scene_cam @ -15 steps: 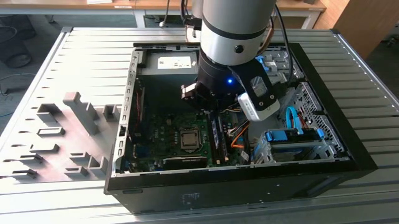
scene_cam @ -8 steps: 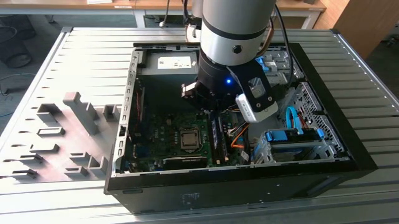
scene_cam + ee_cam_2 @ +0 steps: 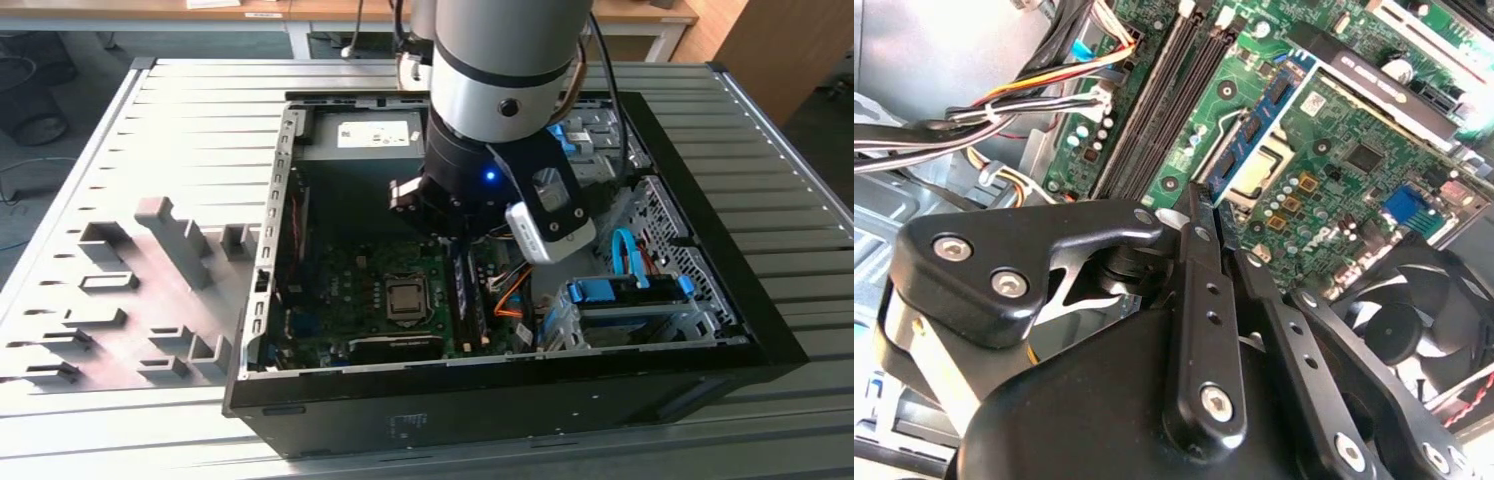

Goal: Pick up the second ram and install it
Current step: 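Insert the second ram into the second slot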

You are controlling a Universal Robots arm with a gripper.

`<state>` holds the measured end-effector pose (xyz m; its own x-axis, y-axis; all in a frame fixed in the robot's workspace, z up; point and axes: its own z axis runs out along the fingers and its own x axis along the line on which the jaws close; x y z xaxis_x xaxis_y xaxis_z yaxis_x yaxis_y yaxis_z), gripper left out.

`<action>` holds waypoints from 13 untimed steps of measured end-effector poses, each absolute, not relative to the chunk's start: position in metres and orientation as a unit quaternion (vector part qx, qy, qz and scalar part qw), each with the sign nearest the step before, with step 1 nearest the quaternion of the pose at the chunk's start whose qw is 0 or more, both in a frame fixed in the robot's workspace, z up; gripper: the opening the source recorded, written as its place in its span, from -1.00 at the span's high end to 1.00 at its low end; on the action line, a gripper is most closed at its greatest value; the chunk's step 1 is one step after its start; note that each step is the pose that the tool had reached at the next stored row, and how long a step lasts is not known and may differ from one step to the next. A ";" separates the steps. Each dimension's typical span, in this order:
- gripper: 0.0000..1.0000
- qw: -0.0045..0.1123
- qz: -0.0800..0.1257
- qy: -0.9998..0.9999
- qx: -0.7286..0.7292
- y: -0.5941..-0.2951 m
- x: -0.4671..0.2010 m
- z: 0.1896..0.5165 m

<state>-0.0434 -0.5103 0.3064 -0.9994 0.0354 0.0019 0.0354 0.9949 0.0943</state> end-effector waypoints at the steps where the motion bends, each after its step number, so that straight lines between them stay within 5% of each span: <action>1: 0.73 0.000 -0.047 -0.999 -0.018 -0.510 -0.043 0.305; 13: 0.73 0.001 -0.047 -0.999 -0.018 -0.510 -0.040 0.292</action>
<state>-0.0399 -0.5103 0.2920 -0.9994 0.0353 0.0027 0.0354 0.9949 0.0939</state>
